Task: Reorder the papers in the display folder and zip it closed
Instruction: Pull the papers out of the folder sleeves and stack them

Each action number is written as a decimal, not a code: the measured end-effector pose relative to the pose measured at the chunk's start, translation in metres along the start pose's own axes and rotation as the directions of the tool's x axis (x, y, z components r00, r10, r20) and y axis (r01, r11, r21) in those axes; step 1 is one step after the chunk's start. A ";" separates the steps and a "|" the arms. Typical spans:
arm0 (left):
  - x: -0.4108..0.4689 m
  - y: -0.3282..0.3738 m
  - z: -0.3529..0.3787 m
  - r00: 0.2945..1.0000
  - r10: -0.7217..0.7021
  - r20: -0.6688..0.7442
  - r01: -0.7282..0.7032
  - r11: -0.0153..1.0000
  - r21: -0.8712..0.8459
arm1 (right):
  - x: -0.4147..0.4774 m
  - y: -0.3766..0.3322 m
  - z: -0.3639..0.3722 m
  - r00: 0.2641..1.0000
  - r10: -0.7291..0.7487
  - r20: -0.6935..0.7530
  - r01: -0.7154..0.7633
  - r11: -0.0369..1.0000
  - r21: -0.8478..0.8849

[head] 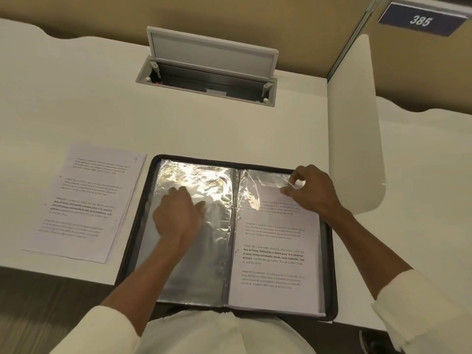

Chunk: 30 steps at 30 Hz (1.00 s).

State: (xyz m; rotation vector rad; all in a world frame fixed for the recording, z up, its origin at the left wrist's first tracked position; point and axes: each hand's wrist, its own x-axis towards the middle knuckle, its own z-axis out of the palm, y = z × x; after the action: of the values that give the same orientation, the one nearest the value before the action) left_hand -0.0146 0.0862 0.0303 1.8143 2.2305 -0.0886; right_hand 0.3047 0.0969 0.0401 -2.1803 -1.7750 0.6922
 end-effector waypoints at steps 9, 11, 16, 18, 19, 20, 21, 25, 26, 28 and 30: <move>0.006 0.091 0.001 0.839 0.124 0.529 0.420 0.470 -0.776 | 0.014 -0.043 -0.029 0.912 -0.082 0.401 0.135 0.985 -0.104; 0.011 0.104 -0.007 0.751 0.182 0.635 0.509 0.454 -0.732 | 0.012 -0.049 -0.028 0.902 -0.133 0.410 0.196 0.974 -0.114; 0.024 0.117 -0.012 0.660 0.171 0.731 0.591 0.482 -0.647 | 0.010 -0.053 -0.026 0.881 -0.154 0.447 0.241 0.960 -0.144; 0.028 0.117 -0.009 0.657 0.166 0.736 0.600 0.477 -0.643 | 0.010 -0.052 -0.026 0.877 -0.159 0.454 0.238 0.963 -0.122; 0.030 0.117 -0.007 0.661 0.170 0.731 0.594 0.476 -0.648 | 0.011 -0.051 -0.026 0.872 -0.154 0.464 0.225 0.969 -0.101; 0.032 0.116 -0.003 0.664 0.176 0.726 0.588 0.477 -0.653 | 0.013 -0.050 -0.025 0.868 -0.138 0.478 0.197 0.977 -0.077; 0.032 0.117 0.000 0.666 0.181 0.723 0.581 0.481 -0.656 | 0.016 -0.049 -0.024 0.865 -0.110 0.490 0.157 0.986 -0.056; 0.031 0.121 0.012 0.683 0.186 0.707 0.559 0.489 -0.669 | 0.027 -0.034 -0.015 0.890 0.078 0.449 -0.069 0.997 -0.036; 0.030 0.123 0.015 0.685 0.190 0.704 0.557 0.486 -0.674 | 0.028 -0.030 -0.012 0.900 0.112 0.421 -0.099 0.994 -0.052; 0.028 0.125 0.020 0.687 0.190 0.701 0.558 0.480 -0.677 | 0.030 -0.021 -0.007 0.929 0.152 0.337 -0.113 0.985 -0.131; 0.028 0.126 0.023 0.697 0.177 0.695 0.554 0.483 -0.679 | 0.031 -0.009 -0.003 0.959 0.183 0.217 -0.133 0.965 -0.228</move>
State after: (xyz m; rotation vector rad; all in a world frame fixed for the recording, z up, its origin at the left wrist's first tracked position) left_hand 0.1064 0.1351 0.0160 0.7071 1.4285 0.2428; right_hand 0.3027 0.1298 0.0405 -2.4954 -1.8769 0.8681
